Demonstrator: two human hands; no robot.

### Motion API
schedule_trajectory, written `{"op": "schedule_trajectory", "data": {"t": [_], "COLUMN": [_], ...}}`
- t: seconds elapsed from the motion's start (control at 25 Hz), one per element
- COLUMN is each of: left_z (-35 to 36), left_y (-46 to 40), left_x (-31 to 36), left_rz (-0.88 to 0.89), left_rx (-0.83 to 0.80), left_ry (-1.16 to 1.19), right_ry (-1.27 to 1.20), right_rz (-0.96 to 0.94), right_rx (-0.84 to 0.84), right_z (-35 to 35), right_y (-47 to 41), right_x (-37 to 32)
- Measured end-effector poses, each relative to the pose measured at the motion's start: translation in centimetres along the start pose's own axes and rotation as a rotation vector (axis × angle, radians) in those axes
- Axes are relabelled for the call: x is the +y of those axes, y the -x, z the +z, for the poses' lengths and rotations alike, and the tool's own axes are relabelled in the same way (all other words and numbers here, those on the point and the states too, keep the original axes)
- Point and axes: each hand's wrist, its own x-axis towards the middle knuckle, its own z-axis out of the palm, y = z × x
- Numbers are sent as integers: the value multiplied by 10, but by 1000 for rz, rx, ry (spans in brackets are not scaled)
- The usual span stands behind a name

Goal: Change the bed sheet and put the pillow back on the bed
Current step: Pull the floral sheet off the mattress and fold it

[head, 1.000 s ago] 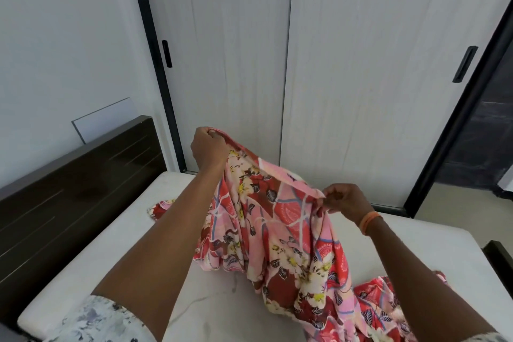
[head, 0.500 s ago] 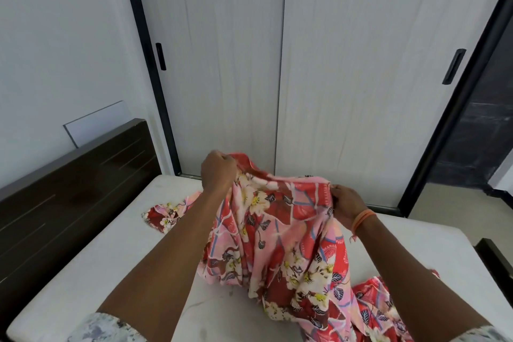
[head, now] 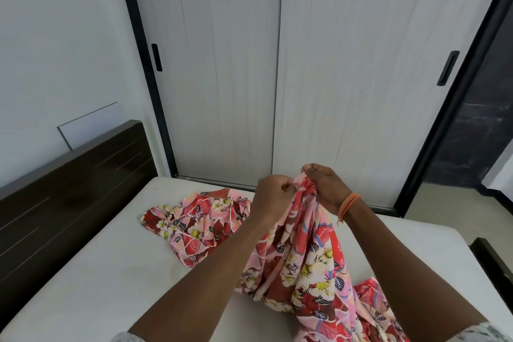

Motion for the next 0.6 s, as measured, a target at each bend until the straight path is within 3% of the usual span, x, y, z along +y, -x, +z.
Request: {"op": "schedule_trajectory", "data": {"t": [0.12, 0.32, 0.44, 0.6], "left_z": [-13, -29, -40, -54], "left_y": [-5, -21, -35, -51], "left_x": [1, 21, 39, 51], "left_rz": [31, 169, 270, 346], "left_rx": [31, 9, -37, 49], "left_ry": [-48, -125, -123, -239], "right_ry": [136, 764, 996, 989], "right_rz": [-45, -382, -659, -621], "right_rx": [18, 46, 285, 484], "right_z": [-9, -6, 11, 17], "right_y": [2, 5, 3, 1], "right_x": [7, 6, -13, -30]}}
